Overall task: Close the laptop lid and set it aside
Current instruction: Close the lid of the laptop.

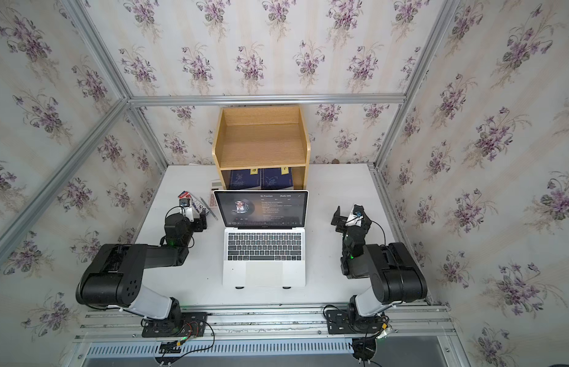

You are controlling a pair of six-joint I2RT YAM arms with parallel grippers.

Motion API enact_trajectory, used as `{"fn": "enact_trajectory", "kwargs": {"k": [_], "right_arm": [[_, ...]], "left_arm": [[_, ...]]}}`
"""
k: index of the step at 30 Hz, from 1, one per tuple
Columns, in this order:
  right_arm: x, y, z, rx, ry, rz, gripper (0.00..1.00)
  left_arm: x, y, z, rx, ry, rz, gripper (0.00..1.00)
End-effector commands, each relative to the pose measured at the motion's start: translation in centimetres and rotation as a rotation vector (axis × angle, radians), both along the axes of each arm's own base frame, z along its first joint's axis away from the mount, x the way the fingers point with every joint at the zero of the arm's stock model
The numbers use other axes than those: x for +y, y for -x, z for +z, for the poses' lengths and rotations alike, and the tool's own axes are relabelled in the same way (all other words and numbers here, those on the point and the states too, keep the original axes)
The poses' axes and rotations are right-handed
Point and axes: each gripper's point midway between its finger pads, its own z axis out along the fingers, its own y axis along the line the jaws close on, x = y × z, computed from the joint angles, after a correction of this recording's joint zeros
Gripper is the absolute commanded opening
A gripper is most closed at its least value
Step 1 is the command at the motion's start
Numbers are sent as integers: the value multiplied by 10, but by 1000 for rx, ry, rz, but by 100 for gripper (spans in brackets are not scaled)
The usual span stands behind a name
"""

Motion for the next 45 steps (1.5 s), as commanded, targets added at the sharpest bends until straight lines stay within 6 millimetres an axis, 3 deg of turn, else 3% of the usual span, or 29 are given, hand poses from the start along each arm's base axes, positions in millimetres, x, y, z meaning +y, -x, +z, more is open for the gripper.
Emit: {"fn": "enact_trajectory", "kwargs": {"k": [1, 10, 13, 15, 18, 21, 23, 26, 29, 36, 40, 45], "right_arm": [[-2, 0, 3, -15, -5, -12, 100], [-1, 2, 4, -21, 0, -4, 100], [2, 20, 18, -90, 4, 16, 100], [1, 42, 34, -160, 0, 18, 100], [-13, 69, 43, -212, -138, -49, 100], [-21, 78, 31, -99, -217, -107, 100], [-35, 86, 44, -42, -264, -202, 100], [-34, 91, 59, 0, -312, -209, 100], [-20, 83, 71, 121, -381, -168, 100], [-10, 59, 123, 335, -505, -225, 100], [35, 43, 165, 364, -562, 39, 100], [74, 44, 236, 294, -639, 287, 95]], "left_arm": [[-1, -1, 3, -13, -3, -7, 81], [0, 0, 3, -15, -3, -3, 81], [-1, 2, 19, -44, -8, -6, 81], [0, 11, 46, -55, -6, 19, 81], [18, 28, 71, 59, 133, 190, 81], [36, 55, 81, 170, 283, 400, 81], [40, 74, 81, 212, 390, 495, 85], [15, 75, 89, 217, 460, 347, 86], [-5, 85, 106, 199, 535, 234, 86], [-28, 118, 121, 134, 652, 93, 86], [-49, 135, 119, 180, 677, -32, 86], [-72, 159, 118, 228, 707, -171, 86]]}}
